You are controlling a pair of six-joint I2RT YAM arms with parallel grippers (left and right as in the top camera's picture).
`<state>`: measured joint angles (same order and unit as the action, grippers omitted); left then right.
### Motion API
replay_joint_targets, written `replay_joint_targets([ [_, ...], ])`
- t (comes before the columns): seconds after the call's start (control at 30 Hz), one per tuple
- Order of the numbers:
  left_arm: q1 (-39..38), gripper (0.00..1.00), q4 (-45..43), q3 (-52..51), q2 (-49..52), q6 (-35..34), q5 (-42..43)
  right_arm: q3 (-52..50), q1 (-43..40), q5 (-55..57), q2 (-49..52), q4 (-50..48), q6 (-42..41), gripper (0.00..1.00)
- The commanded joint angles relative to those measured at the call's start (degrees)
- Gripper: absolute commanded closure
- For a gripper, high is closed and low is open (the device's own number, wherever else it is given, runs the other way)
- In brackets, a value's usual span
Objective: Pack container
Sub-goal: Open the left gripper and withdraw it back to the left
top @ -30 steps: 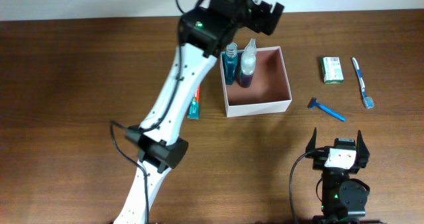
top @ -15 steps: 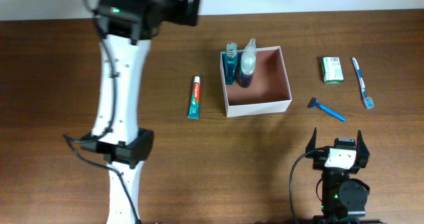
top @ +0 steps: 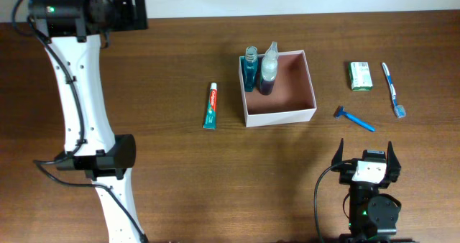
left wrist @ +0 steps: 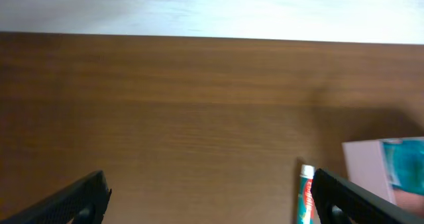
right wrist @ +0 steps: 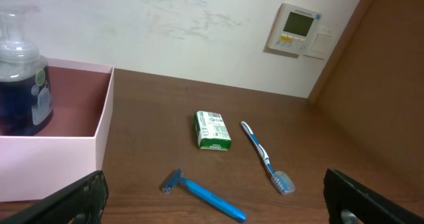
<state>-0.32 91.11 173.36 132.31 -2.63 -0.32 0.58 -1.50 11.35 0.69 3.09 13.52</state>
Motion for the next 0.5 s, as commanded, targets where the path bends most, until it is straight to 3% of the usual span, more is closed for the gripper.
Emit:
replay_joint_targets([
  [0.0,2.3,0.01,-1.3,-2.1,-1.0,-0.6,-4.6,-0.3,0.4,1.2,-0.3,0.4,-0.2,0.01],
  [0.47,3.4,0.01,-4.4,-16.3,2.6,-1.0,2.3,-0.3,0.4,-3.3,-0.3,0.6,-0.5,0.01],
])
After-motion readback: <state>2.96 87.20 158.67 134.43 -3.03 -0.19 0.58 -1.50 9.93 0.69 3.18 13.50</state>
